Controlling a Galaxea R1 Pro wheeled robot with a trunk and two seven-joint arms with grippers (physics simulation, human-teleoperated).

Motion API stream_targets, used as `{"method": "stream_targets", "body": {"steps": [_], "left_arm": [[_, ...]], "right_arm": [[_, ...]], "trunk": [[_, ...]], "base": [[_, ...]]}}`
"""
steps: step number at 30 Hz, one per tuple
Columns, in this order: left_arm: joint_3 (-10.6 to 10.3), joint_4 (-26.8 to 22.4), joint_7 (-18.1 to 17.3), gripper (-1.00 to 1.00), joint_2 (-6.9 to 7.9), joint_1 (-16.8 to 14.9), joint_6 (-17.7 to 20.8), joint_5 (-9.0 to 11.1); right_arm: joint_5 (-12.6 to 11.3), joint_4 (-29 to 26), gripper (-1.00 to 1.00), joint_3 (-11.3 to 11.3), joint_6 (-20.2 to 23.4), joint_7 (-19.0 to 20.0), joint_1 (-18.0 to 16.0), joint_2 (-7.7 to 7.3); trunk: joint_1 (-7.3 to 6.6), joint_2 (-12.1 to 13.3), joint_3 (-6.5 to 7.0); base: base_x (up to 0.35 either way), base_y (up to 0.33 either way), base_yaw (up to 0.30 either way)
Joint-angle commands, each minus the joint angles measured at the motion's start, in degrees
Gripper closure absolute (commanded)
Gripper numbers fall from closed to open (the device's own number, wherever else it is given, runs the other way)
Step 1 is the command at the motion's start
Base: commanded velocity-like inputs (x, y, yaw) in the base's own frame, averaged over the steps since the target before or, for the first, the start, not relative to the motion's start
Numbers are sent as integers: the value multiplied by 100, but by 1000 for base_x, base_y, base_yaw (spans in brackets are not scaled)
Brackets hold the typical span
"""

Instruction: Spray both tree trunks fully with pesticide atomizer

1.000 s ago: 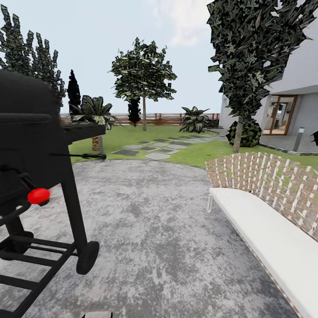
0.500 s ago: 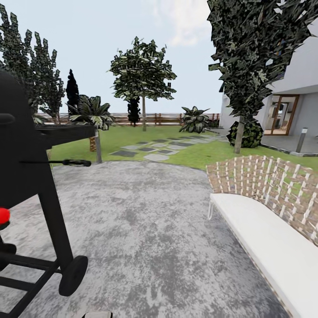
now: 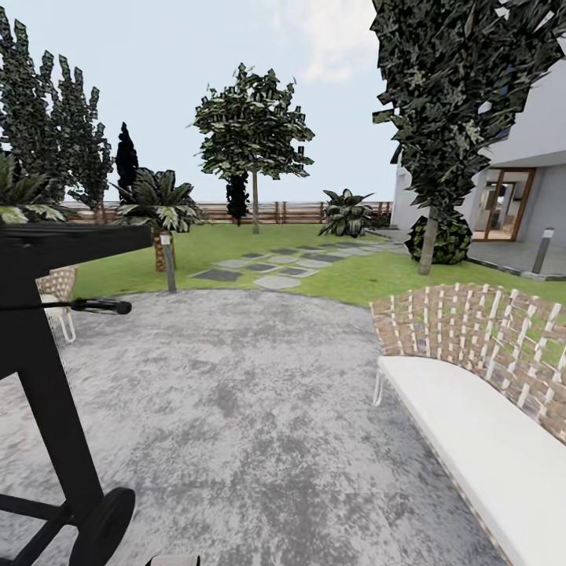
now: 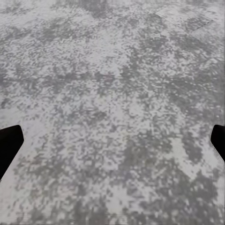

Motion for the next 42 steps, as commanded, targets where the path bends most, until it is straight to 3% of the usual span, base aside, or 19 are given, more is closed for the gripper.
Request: {"method": "stream_targets", "body": {"steps": [1, 42], "left_arm": [[0, 0, 0, -100, 1, 0, 0, 0], [0, 0, 0, -100, -3, 0, 0, 6]], "right_arm": [[0, 0, -100, 2, 0, 0, 0, -1], [0, 7, -100, 9, 0, 6, 0, 6]], "trunk": [[0, 0, 0], [0, 0, 48]], "base": [[329, -1, 0], [329, 0, 0]]}}
